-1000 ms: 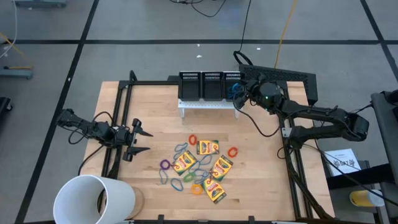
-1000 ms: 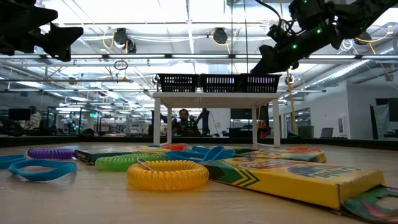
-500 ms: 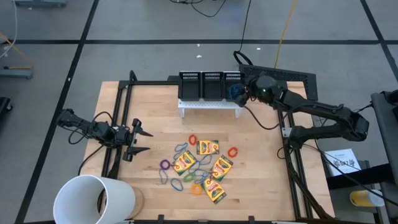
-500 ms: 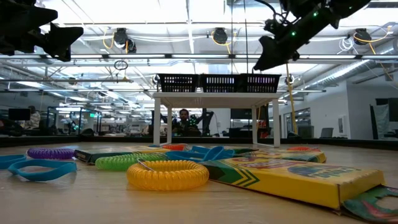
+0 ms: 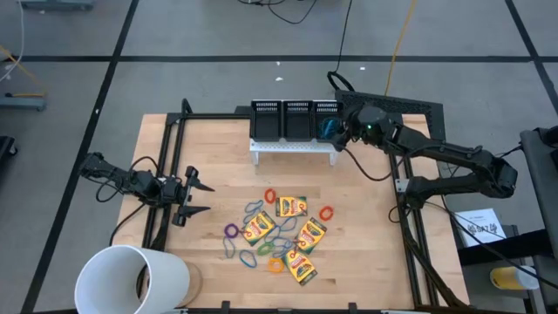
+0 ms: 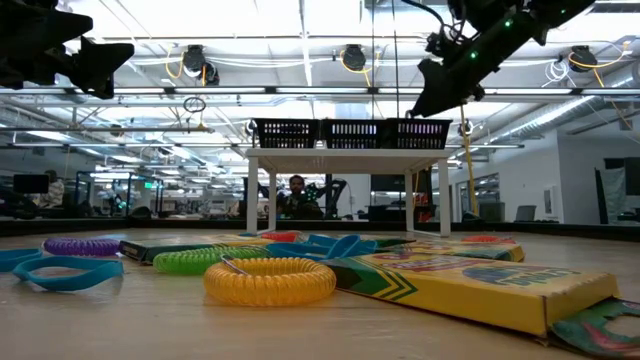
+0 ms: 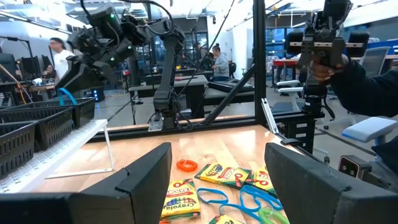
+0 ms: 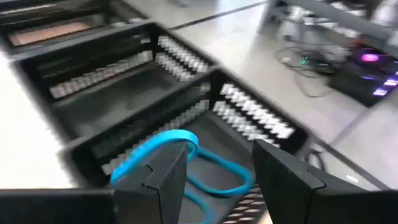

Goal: Pick & Place Office Desk Supplies
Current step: Put the blue rubber band into the right black bin on the shelf, then put the orange spring keychain into the left black bin on the shelf

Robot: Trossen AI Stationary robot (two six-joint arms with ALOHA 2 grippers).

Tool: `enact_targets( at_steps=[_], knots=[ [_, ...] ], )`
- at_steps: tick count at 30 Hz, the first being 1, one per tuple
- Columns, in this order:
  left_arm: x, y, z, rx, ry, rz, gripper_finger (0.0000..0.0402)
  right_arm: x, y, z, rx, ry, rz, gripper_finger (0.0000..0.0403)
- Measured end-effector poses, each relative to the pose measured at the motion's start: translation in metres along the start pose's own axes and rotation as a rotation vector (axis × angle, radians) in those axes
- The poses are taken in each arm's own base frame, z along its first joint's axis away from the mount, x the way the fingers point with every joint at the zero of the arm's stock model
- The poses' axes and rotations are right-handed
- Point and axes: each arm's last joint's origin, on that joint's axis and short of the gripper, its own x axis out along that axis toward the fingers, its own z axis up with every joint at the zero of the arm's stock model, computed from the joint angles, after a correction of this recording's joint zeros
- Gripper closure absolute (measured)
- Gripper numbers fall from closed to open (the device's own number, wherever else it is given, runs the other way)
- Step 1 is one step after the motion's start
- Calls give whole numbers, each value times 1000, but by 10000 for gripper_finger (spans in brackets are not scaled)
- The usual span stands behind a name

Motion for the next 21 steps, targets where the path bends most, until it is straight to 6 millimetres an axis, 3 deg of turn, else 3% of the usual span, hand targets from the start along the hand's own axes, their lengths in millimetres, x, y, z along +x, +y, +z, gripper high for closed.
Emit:
enact_targets(
  at_steps=[4,9,14,21],
  knots=[
    [0,0,0,0,0,0,133,0,3,1,-8,-11,78,236],
    [0,0,0,0,0,0,133,0,-1,2,-2,-20,-28,237],
    [0,0,0,0,0,0,133,0,1,2,-16,-23,6,237],
    [0,0,0,0,0,0,133,-4,15,8,-27,-84,228,237]
  ],
)
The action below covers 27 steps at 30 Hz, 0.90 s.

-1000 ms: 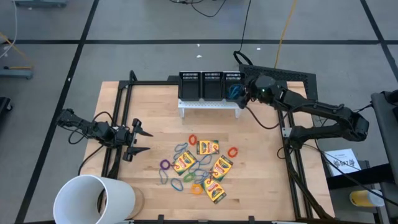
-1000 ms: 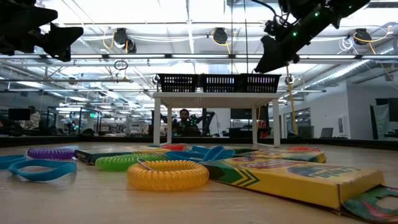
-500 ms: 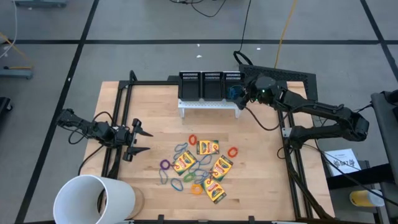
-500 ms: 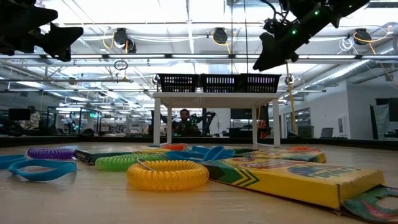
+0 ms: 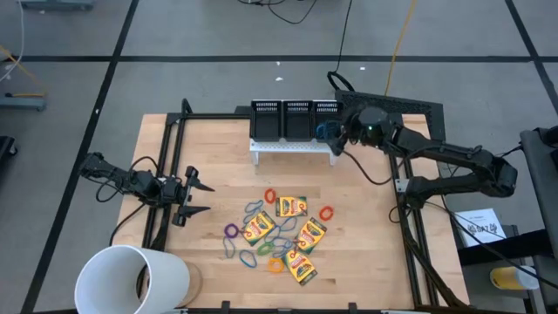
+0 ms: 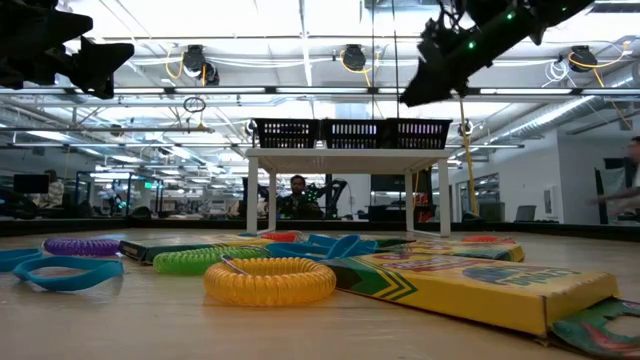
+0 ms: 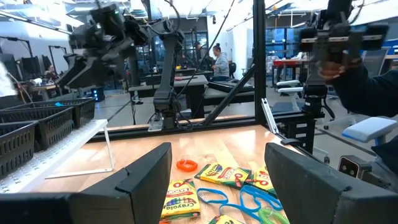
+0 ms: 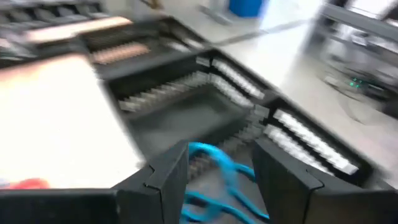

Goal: Pick & Place Office Desk Supplies
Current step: Put the orange spring keychain into the left black bin on the shelf

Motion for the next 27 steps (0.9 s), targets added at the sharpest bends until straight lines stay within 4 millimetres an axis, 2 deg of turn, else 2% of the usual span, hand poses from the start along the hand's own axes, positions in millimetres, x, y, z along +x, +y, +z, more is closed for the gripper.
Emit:
enact_targets(
  at_steps=[9,16,22,27],
  knots=[
    [0,0,0,0,-1,0,133,-11,51,7,-74,-95,473,237],
    [0,0,0,0,0,0,133,-26,87,3,-130,-89,630,237],
    [0,0,0,0,0,0,133,-36,108,-6,-169,-58,722,237],
    [0,0,0,0,0,0,133,-39,118,-26,-199,-12,769,237]
  ],
)
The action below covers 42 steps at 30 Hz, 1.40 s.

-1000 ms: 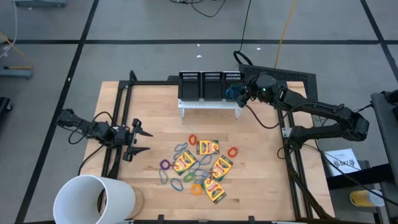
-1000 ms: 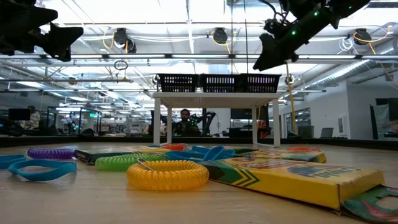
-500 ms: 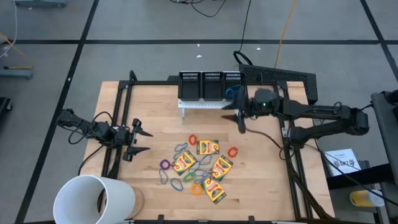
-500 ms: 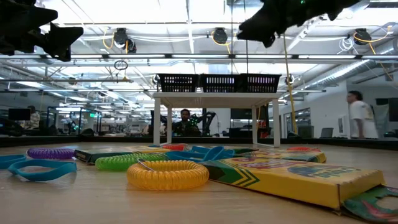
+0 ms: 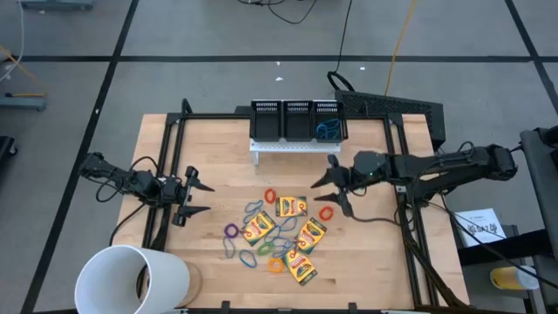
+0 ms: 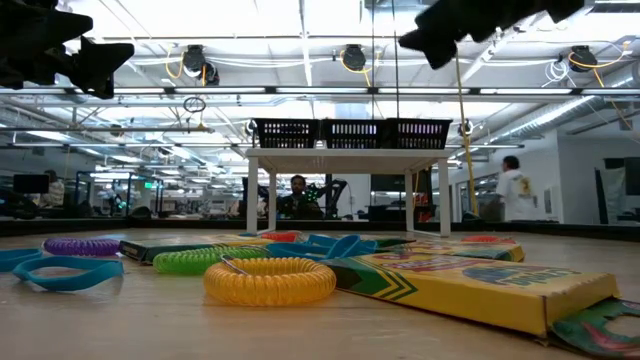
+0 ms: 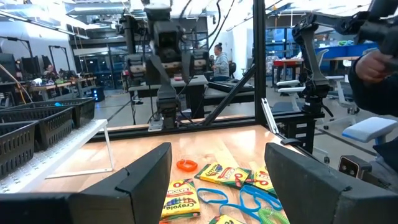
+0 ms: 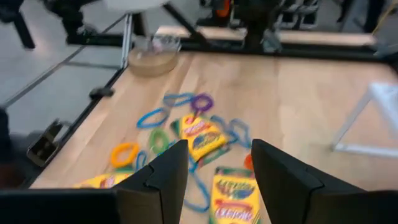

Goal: Pick & Place Office Desk Supplies
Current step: Put the orange spring keychain into the left black bin on the shelf

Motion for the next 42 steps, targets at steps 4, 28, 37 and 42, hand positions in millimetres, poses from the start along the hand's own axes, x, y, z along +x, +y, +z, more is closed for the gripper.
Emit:
enact_targets(
  at_steps=[4,28,37,42],
  knots=[
    [0,0,0,0,0,0,133,4,8,-17,42,50,30,237],
    [0,0,0,0,1,0,133,29,25,-142,18,396,-178,237],
    [0,0,0,0,-1,0,133,42,18,-153,12,464,-203,237],
    [0,0,0,0,0,0,133,44,15,-157,18,492,-213,237]
  ],
)
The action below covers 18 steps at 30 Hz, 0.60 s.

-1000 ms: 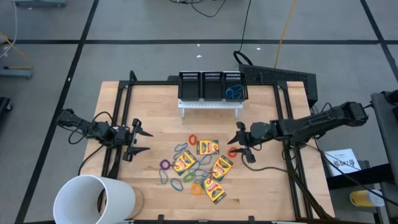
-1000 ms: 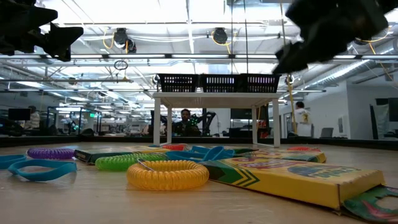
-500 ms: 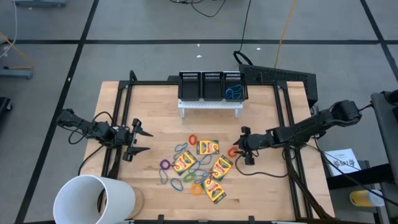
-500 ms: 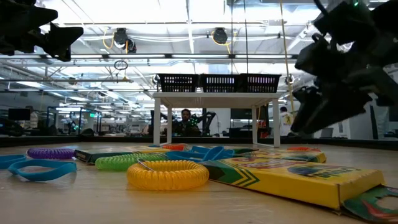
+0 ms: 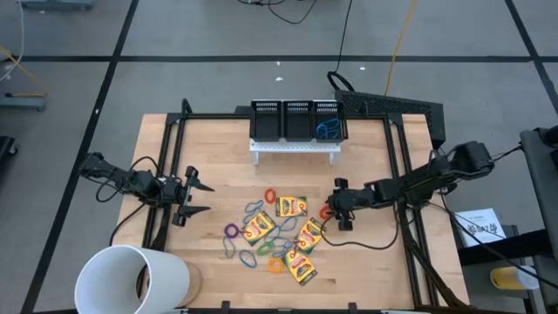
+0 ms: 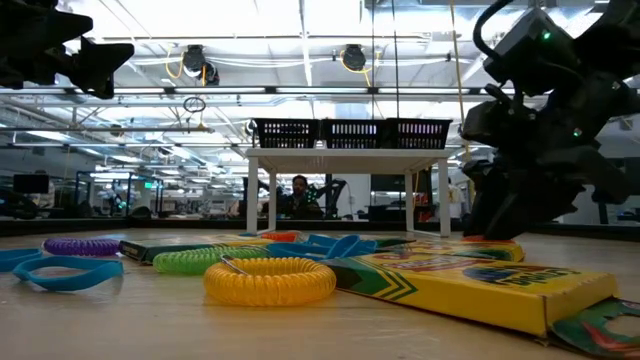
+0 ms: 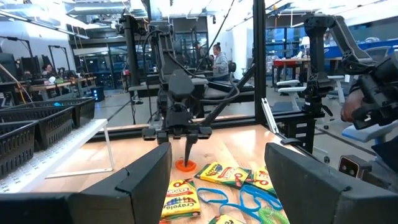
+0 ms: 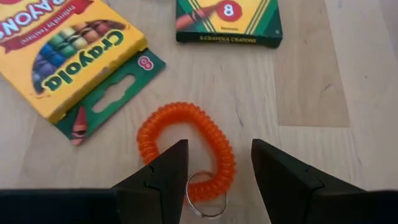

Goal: Pick & Place Office Desk Supplies
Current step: Put the orange spring keychain into the left black bin on the shelf

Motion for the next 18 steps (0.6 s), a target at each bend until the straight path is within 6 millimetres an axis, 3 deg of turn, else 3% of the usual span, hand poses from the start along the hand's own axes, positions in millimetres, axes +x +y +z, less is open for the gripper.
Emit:
enact_targets(
  at_steps=[8,18],
  knots=[
    [0,0,0,0,0,0,133,3,0,-3,-6,34,-2,271],
    [0,0,0,0,-1,0,133,3,0,-5,-47,44,2,378]
  ],
)
